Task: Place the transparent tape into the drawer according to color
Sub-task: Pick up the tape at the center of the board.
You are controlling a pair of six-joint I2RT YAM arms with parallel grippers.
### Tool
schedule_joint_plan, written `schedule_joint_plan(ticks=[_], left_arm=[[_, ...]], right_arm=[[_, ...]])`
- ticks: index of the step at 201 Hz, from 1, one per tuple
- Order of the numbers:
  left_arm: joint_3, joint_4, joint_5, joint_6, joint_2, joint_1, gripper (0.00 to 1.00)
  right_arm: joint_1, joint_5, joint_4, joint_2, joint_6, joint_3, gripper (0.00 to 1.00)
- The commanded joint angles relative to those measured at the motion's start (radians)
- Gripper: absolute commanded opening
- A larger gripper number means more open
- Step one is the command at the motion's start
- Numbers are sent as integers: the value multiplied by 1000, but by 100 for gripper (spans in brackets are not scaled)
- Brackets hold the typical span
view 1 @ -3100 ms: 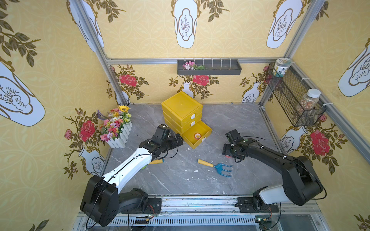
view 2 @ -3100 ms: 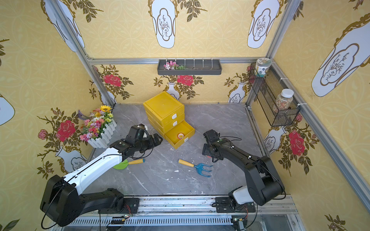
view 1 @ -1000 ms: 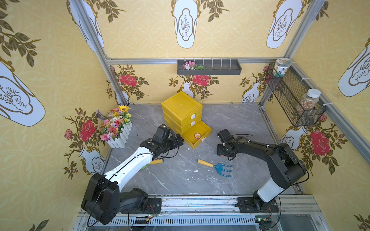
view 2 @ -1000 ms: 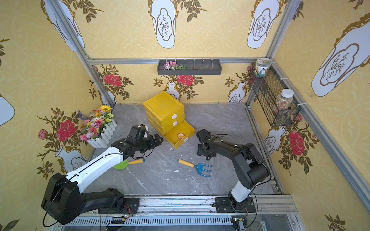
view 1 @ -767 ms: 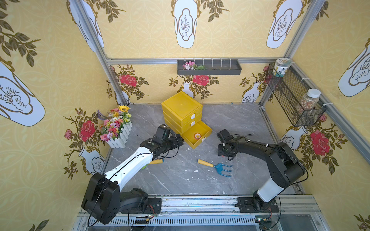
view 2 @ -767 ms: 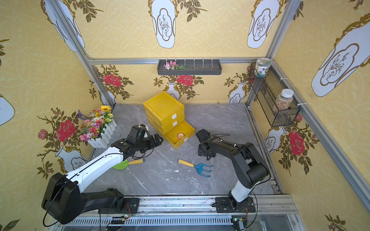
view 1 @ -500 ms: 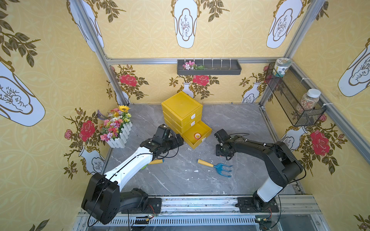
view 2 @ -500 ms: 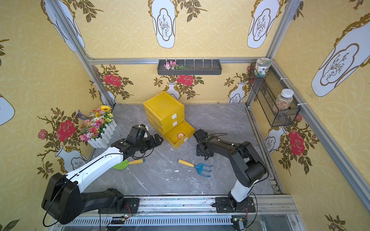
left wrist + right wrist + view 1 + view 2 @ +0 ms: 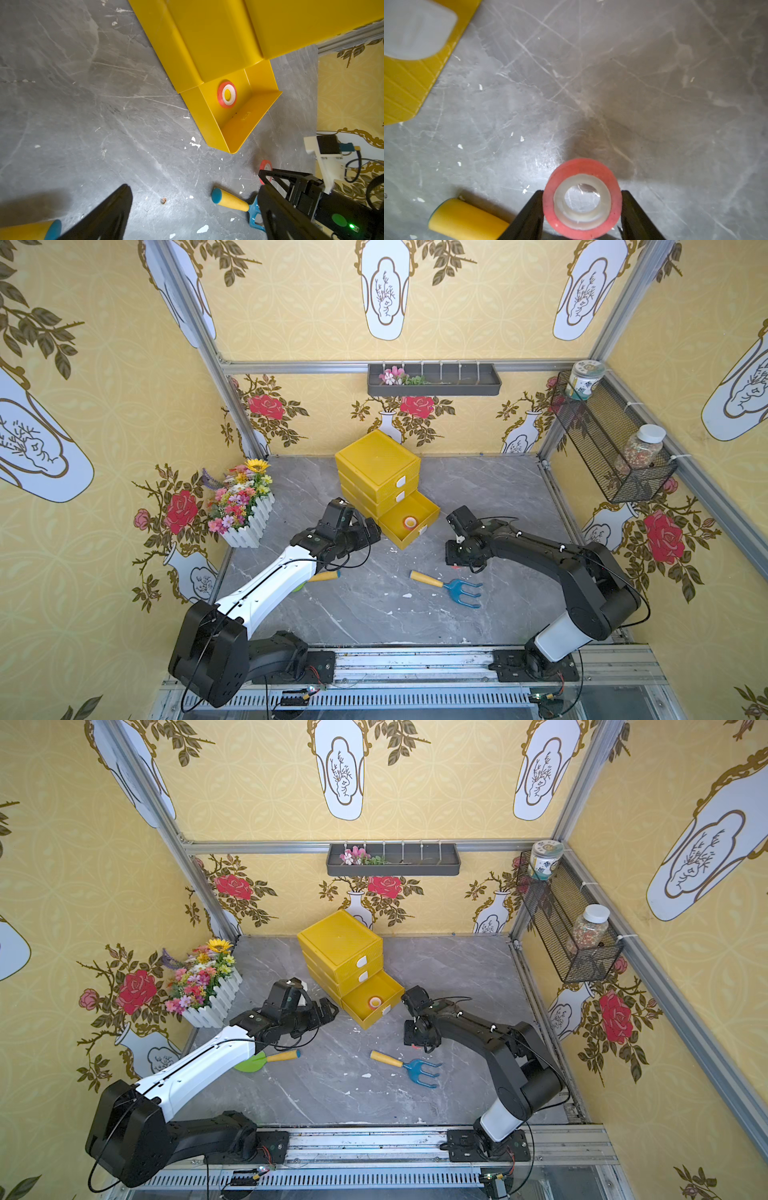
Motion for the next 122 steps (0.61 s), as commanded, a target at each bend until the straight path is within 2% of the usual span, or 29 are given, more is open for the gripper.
schedule_joint_plan(ticks=[1, 70, 122], left_arm=[[-3, 9, 0, 7, 4, 1, 100], [-3, 6, -5, 3, 3, 1, 100], [7, -9, -24, -5, -7, 2, 100]], right_arm=[[1, -13, -20, -16, -16, 12, 55], [58, -29, -58, -23, -44, 173, 55], [113, -50, 4, 127, -110, 403, 55]])
